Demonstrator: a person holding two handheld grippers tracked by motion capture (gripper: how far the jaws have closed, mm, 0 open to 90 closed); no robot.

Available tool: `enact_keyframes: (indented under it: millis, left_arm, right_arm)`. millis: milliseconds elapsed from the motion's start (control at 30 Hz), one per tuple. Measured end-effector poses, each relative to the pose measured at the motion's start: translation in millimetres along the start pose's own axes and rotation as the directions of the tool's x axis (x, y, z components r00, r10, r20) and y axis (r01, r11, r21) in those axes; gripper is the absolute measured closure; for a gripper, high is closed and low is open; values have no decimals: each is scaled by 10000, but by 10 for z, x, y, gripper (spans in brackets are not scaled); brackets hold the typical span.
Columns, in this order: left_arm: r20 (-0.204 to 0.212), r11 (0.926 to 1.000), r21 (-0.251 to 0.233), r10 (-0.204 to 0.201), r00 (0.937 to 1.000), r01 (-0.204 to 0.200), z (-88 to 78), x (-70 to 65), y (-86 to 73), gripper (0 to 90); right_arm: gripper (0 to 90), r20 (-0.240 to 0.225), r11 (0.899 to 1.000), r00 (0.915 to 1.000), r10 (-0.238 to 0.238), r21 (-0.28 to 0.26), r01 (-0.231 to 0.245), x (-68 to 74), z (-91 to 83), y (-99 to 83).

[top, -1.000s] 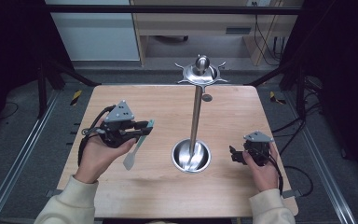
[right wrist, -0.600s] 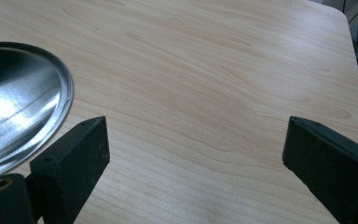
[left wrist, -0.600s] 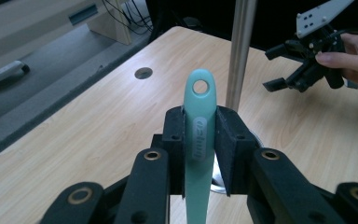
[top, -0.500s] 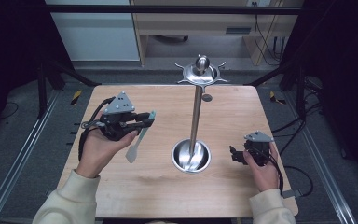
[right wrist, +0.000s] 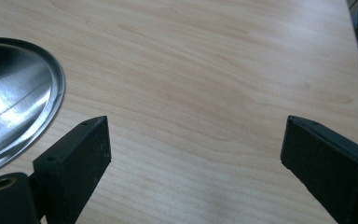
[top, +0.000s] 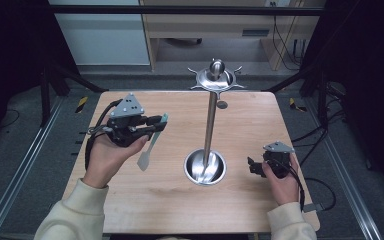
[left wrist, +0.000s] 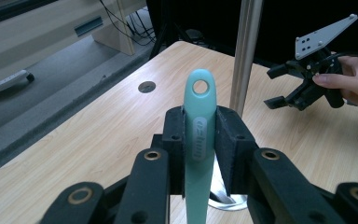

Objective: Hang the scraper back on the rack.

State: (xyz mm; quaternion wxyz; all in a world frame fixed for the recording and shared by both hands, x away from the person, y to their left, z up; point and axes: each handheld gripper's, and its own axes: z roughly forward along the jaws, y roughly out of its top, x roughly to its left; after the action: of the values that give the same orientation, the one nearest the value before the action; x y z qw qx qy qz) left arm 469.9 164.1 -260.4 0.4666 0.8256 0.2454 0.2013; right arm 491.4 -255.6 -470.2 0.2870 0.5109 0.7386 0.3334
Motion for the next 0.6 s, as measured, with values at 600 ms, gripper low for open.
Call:
enact_keyframes:
  millis: [600]
  left_arm:
    - [292, 9983, -585, 75, 9995, -58, -56, -71, 235, 745]
  right_arm:
    - [81, -495, 9995, 9986, 167, 266, -154, 18, 23, -25]
